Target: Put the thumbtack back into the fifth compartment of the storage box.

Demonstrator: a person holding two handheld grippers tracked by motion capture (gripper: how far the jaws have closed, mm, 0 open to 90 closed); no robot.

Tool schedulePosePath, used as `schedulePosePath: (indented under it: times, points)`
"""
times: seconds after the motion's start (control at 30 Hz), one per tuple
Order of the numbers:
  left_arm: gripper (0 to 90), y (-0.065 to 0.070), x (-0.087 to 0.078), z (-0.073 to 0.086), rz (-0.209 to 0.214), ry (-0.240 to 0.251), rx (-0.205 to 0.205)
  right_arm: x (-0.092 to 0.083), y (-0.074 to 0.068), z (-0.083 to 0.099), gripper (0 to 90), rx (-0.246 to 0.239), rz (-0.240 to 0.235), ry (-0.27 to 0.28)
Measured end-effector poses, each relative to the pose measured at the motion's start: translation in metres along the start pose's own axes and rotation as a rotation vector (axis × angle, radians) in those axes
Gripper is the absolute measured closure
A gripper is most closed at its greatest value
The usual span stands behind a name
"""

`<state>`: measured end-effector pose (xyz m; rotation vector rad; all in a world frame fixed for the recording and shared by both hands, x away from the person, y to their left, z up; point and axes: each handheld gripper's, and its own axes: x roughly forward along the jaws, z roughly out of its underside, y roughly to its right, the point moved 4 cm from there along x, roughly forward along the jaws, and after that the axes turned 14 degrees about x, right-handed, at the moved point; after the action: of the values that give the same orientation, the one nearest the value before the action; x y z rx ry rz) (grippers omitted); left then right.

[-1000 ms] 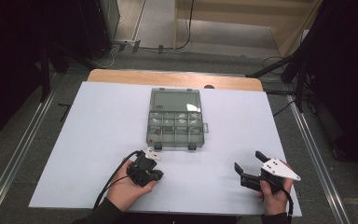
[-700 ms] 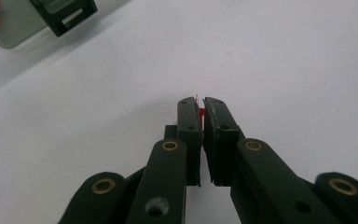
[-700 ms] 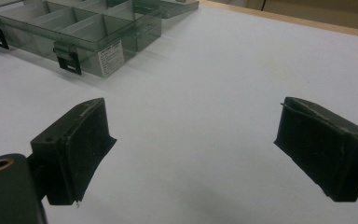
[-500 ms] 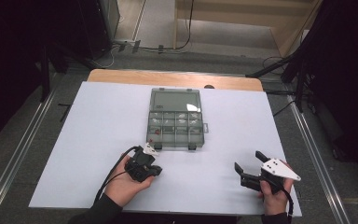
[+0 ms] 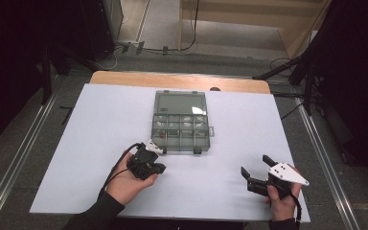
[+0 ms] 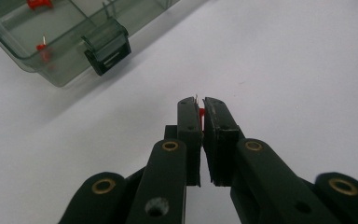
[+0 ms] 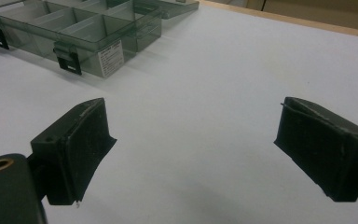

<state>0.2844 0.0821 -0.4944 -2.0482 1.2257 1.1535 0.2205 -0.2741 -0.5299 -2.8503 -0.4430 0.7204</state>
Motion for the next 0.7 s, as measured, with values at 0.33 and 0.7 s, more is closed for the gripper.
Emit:
schedulePosePath:
  times: [0.33,0.7]
  points:
    - [85.1,-0.013,-0.008,-0.008,-0.014,0.005,0.001,0.000,0.000,0.000,10.1,0.000,-0.001,-0.002]
    - [85.2,-0.029,-0.014,-0.019,-0.036,0.005,0.012,0.001,0.000,0.000,10.1,-0.001,-0.002,-0.002]
